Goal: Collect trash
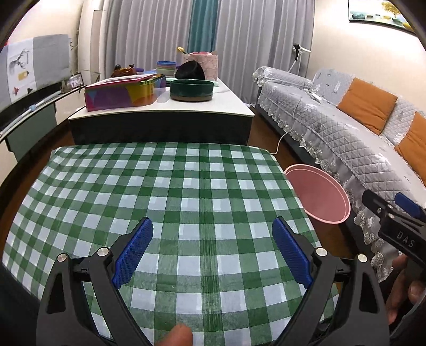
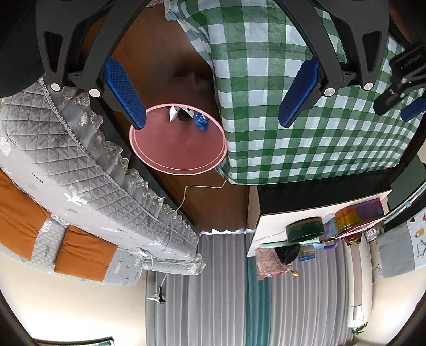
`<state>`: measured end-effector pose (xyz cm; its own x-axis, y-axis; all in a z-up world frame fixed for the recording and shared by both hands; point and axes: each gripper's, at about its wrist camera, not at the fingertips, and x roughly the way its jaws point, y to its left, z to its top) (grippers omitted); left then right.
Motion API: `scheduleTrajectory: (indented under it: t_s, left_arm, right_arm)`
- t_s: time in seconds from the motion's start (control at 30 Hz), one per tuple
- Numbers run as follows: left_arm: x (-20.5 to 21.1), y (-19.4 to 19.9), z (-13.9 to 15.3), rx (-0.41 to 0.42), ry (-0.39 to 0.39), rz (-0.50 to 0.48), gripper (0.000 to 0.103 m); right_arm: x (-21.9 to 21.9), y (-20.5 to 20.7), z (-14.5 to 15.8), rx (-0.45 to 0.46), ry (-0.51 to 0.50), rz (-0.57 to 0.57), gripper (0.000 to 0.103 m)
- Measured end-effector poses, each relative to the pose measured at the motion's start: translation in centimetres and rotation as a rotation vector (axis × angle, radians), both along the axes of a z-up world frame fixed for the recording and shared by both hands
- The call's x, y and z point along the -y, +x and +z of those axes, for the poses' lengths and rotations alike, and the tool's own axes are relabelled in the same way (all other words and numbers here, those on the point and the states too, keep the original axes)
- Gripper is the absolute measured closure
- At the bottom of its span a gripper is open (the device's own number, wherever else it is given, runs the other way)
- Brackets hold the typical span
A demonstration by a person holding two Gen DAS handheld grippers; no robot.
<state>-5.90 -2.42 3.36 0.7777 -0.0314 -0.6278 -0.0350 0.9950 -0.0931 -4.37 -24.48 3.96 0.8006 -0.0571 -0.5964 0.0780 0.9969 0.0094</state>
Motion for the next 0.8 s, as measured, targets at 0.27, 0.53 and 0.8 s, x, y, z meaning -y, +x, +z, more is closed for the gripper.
scheduleTrajectory:
  t_s: [0.27,0.53,0.8]
  left_arm:
    - [-0.5,0.2,-0.1,0.006,0.02,0.017,0.015]
    - [-0.9,0.5,-0.4,-0.005,0.023,0.026,0.015]
    - [-0.8,0.6,-0.5,-0.008,0.021,0.021,0.015]
  right_arm:
    - [-1.6,0.8,-0.3,-0.008,0.004,0.034,0.005]
    - [-2.8,0.8,-0.4,-0.008,-0.017,0.053,0.005]
    - [-2.6,0.9,-0.6,-0.014,-0.021,0.045,0.005]
